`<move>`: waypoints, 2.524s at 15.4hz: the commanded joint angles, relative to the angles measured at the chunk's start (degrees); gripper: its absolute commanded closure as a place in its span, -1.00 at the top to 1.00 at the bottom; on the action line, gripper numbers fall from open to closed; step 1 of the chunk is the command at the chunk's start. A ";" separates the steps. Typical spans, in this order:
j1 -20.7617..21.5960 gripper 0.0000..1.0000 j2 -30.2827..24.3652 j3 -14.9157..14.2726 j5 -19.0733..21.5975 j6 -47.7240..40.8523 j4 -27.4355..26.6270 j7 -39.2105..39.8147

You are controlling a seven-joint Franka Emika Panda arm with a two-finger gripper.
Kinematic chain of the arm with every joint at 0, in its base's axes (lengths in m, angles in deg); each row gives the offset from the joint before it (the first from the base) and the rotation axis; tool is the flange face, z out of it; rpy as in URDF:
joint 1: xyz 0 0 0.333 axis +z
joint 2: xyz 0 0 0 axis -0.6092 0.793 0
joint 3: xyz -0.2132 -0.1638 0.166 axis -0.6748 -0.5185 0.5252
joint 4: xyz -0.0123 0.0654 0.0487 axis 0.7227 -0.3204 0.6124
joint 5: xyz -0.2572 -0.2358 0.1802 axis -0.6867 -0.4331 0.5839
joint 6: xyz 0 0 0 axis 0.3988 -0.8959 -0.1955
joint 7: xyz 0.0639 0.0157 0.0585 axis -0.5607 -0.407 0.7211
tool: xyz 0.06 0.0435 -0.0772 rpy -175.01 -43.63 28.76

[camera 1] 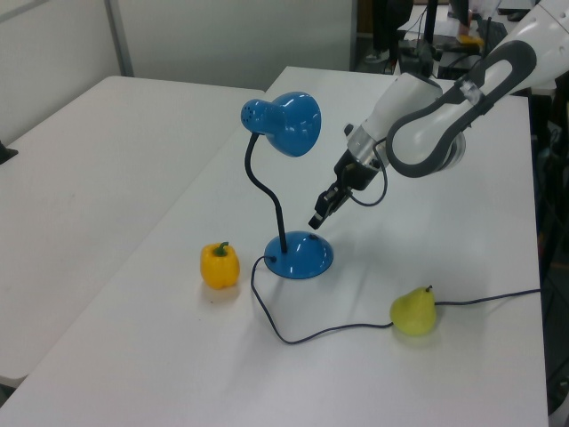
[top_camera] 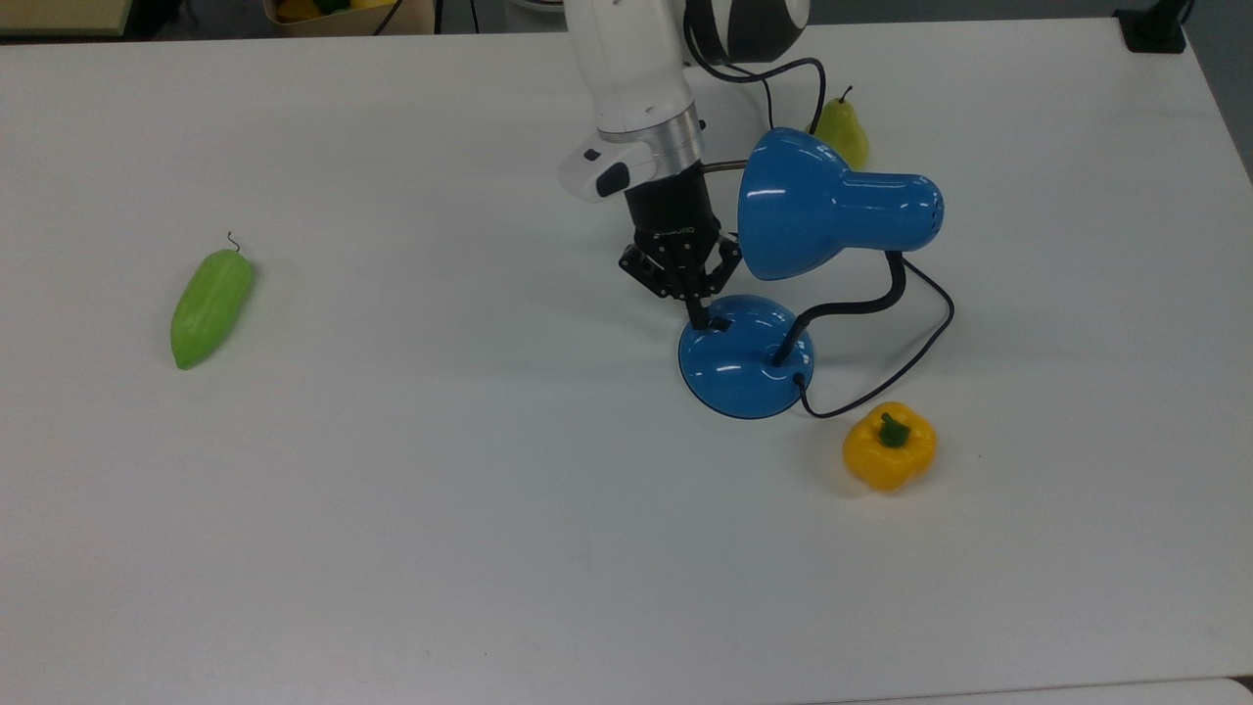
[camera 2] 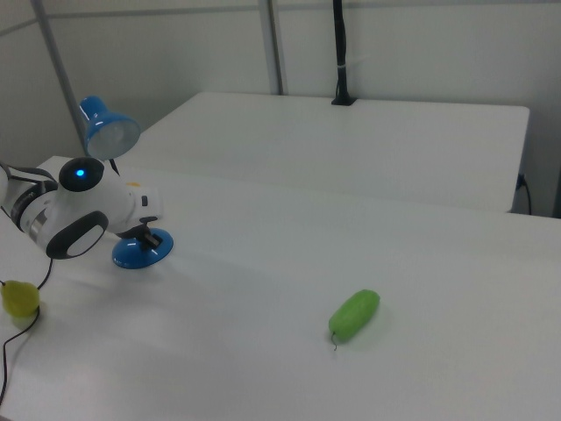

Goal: Turn on desk lamp

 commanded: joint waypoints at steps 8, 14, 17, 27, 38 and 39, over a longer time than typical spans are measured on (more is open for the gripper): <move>0.22 -1.00 0.16 1.40 0.15 2.06 -0.38 7.50; 0.13 -1.00 1.84 2.28 -0.02 6.02 -0.47 8.64; 0.04 -1.00 1.31 2.46 0.06 5.84 -0.47 8.64; 0.22 -1.00 1.48 3.16 -0.02 5.84 -0.82 15.05; 0.22 -1.00 2.63 3.25 -0.11 5.84 -0.64 31.32; 0.13 -1.00 2.45 3.25 -0.11 5.84 -0.64 31.32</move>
